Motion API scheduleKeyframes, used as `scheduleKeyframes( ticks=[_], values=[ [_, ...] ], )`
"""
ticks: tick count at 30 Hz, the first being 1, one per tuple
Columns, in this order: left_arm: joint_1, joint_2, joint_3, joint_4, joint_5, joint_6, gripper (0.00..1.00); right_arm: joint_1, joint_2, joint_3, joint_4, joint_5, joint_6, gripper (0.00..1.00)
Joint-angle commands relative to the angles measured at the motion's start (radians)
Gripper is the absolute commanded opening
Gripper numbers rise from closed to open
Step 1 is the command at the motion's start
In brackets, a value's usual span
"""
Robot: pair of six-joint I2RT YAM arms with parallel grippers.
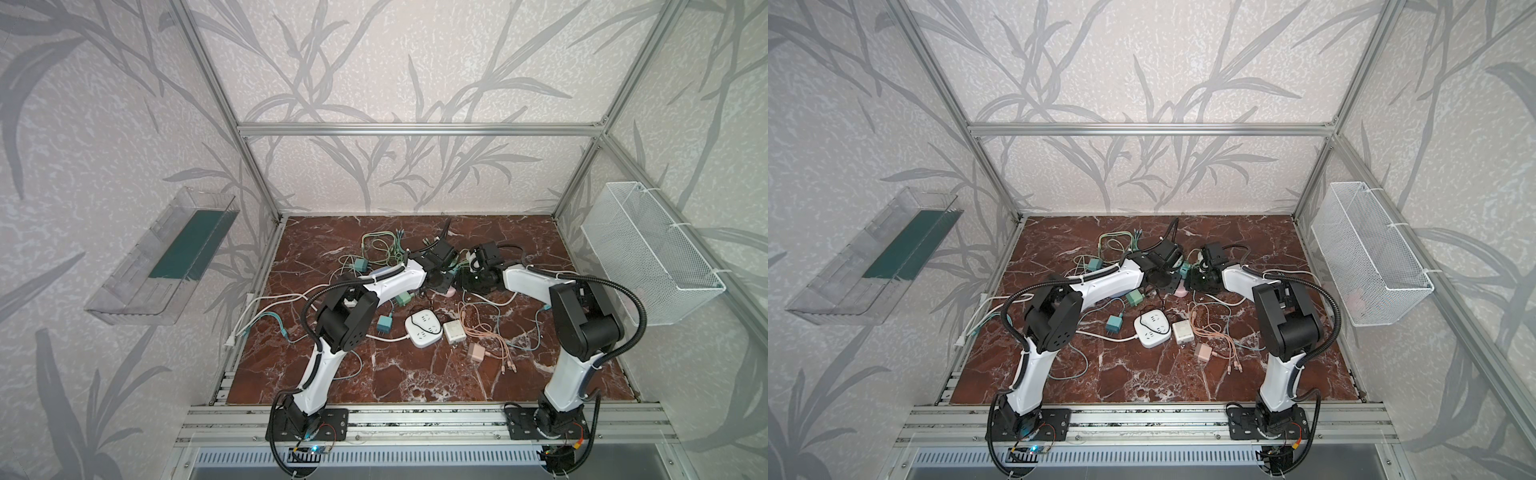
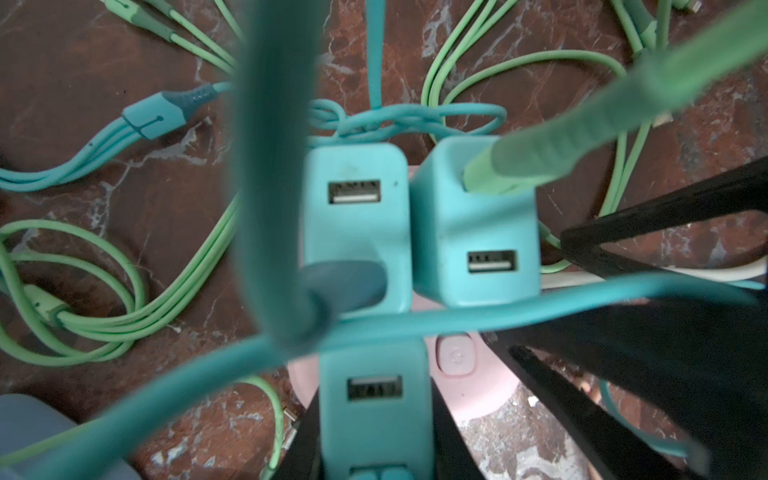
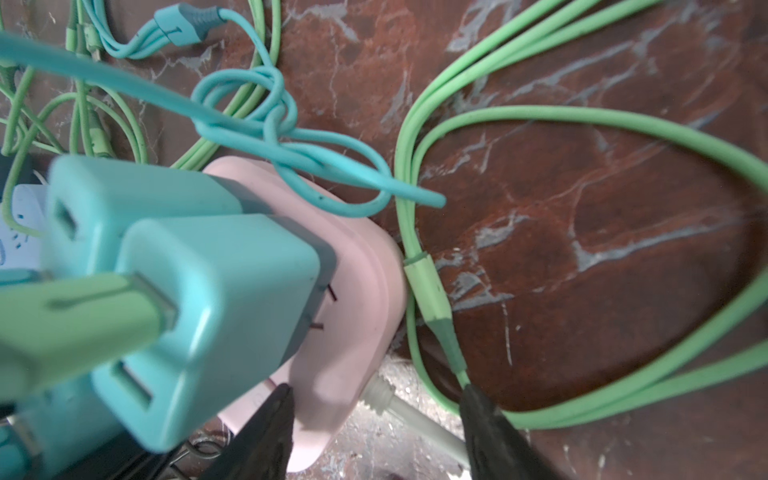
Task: Pull the plug off the socket
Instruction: 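Close the left gripper on the teal charger while right holds the pink strip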
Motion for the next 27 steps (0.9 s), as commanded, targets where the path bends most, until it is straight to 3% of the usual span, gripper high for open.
scheduleKeyframes(
  ticks=[1, 27],
  values=[
    [-0.005, 0.027, 0.045, 0.009, 0.045, -0.024, 0.19, -0.001, 0.018, 0.012, -0.064, 0.042, -0.016, 0.63],
    [-0.031, 0.096, 0.153, 0.042, 0.105, -0.008, 0.16, -0.047, 0.069, 0.077, -0.108, 0.042, -0.061, 0.61]
  ],
)
